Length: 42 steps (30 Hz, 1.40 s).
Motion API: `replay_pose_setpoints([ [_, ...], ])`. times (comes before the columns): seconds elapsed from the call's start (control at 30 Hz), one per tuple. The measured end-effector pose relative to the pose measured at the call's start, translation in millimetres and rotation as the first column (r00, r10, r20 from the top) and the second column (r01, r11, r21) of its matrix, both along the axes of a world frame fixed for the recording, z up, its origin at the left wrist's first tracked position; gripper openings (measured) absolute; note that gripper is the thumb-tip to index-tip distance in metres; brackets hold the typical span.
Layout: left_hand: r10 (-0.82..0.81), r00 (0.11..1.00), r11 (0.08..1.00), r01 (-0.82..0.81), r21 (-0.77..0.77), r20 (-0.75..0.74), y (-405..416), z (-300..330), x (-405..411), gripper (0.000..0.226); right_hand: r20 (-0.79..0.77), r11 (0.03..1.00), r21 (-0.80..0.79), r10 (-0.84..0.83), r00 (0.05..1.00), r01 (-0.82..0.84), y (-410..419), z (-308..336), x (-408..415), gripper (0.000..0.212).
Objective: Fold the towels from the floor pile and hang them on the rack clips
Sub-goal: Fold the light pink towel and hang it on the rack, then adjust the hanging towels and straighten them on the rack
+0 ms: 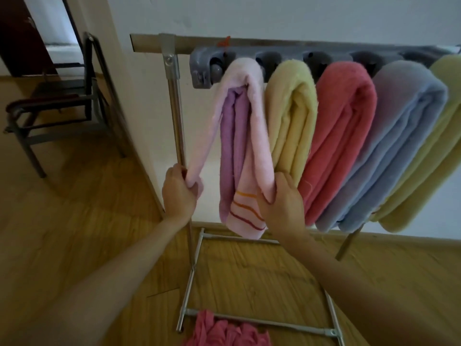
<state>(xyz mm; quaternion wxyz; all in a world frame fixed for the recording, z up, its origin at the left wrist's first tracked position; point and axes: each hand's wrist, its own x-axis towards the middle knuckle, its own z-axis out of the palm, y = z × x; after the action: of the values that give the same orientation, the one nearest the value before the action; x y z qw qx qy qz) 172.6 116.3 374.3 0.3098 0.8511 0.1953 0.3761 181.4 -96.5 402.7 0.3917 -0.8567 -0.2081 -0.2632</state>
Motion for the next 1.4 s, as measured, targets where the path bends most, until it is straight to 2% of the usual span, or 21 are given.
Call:
replay_pose_setpoints([
  [0.07,-0.034,0.999,0.999,0.034,0.011,0.001,0,-3,2,0.022,0.042,0.999,0.013,-0.044,0.998,0.044,-4,-4,0,0.017],
  [0.17,-0.237,0.971,0.972,0.237,0.009,0.009,-13,-5,3,0.030,0.064,0.999,0.007,-0.036,0.997,0.035,-11,-6,0,0.016],
  [0.27,-0.403,0.915,0.902,0.392,-0.181,-0.026,-36,-5,0,0.023,0.061,1.000,-0.013,0.022,0.998,-0.021,-19,-7,1,0.020],
  [0.33,-0.476,0.879,0.843,0.452,-0.291,-0.014,-50,-9,-2,0.031,0.076,0.999,-0.033,0.025,0.997,-0.023,-24,-9,2,0.024],
  [0.4,-0.502,0.865,0.834,0.485,-0.264,0.003,-62,-16,-2,0.048,0.083,0.999,-0.042,0.030,0.996,-0.027,-27,-12,4,0.026],
  [0.47,-0.464,0.886,0.872,0.458,-0.174,0.005,-70,-24,2,0.067,0.075,0.998,-0.026,0.050,0.996,-0.049,-31,-16,5,0.022],
  [0.53,-0.397,0.918,0.908,0.396,-0.134,0.022,-72,-30,8,0.070,0.057,0.997,0.020,0.070,0.996,-0.071,-32,-18,5,0.021],
  [0.7,-0.223,0.970,0.967,0.232,-0.104,0.094,-61,-36,13,0.039,0.049,0.995,0.062,0.076,0.996,-0.079,-28,-23,-2,0.020],
  [0.9,-0.076,0.990,0.996,0.080,-0.028,0.120,-18,-24,-7,0.030,-0.021,0.982,0.088,0.168,0.986,-0.165,3,-31,-22,0.018],
  [0.97,-0.048,0.992,0.999,0.048,0.001,0.118,-3,-19,-14,0.025,-0.016,0.980,0.087,0.182,0.983,-0.180,20,-30,-27,0.031],
  [1.03,-0.035,0.992,0.999,0.031,0.042,0.121,8,-14,-19,0.022,-0.039,0.983,0.052,0.177,0.983,-0.175,38,-29,-27,0.042],
  [1.17,-0.059,0.991,0.990,0.043,0.132,0.123,16,-9,-24,0.020,-0.036,0.976,-0.150,0.154,0.987,-0.158,59,-22,-21,0.009],
  [1.23,-0.063,0.991,0.985,0.042,0.169,0.116,15,-10,-24,0.022,-0.002,0.959,-0.273,0.081,0.997,-0.079,64,-23,-16,0.023],
  [1.3,-0.077,0.991,0.982,0.057,0.178,0.108,12,-13,-23,0.024,0.073,0.948,-0.318,0.012,0.997,0.012,65,-30,-10,0.019],
  [1.4,-0.110,0.990,0.979,0.093,0.180,0.088,3,-23,-16,0.030,0.078,0.924,-0.376,-0.040,0.996,0.066,63,-49,2,0.034],
])
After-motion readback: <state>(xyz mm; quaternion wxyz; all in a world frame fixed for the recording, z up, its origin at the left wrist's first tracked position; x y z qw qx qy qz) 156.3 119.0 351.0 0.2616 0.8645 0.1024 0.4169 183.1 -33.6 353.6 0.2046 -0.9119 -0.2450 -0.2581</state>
